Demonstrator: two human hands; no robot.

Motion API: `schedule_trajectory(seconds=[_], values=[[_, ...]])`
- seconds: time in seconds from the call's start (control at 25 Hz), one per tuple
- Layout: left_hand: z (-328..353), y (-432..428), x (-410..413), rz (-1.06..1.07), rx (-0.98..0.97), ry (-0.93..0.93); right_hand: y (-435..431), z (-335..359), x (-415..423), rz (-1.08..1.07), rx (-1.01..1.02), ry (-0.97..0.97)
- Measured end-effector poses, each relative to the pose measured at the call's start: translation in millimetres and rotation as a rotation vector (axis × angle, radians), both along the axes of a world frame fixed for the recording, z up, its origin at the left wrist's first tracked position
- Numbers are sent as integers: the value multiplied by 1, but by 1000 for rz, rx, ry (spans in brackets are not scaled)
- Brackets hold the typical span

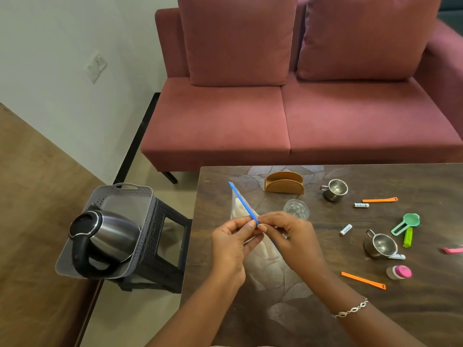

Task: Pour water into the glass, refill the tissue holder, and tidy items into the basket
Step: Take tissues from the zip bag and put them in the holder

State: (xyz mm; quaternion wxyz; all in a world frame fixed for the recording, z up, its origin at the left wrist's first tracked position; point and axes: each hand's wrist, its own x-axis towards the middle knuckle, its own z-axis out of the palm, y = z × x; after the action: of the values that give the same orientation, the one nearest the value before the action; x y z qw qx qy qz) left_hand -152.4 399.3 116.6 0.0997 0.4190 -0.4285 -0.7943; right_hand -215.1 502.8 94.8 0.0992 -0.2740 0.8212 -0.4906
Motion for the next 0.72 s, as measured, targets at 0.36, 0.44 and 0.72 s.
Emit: schedule_trajectory(seconds=[0.36, 0.44, 0.72], values=[[2, 2, 5, -27, -91, -25, -2, 7, 2, 19, 83, -59], [2, 3, 6, -26, -126, -30, -4, 8, 3, 22, 115, -27], [4, 10, 7, -23, -222, -71, -7, 14, 9, 32, 172, 91]])
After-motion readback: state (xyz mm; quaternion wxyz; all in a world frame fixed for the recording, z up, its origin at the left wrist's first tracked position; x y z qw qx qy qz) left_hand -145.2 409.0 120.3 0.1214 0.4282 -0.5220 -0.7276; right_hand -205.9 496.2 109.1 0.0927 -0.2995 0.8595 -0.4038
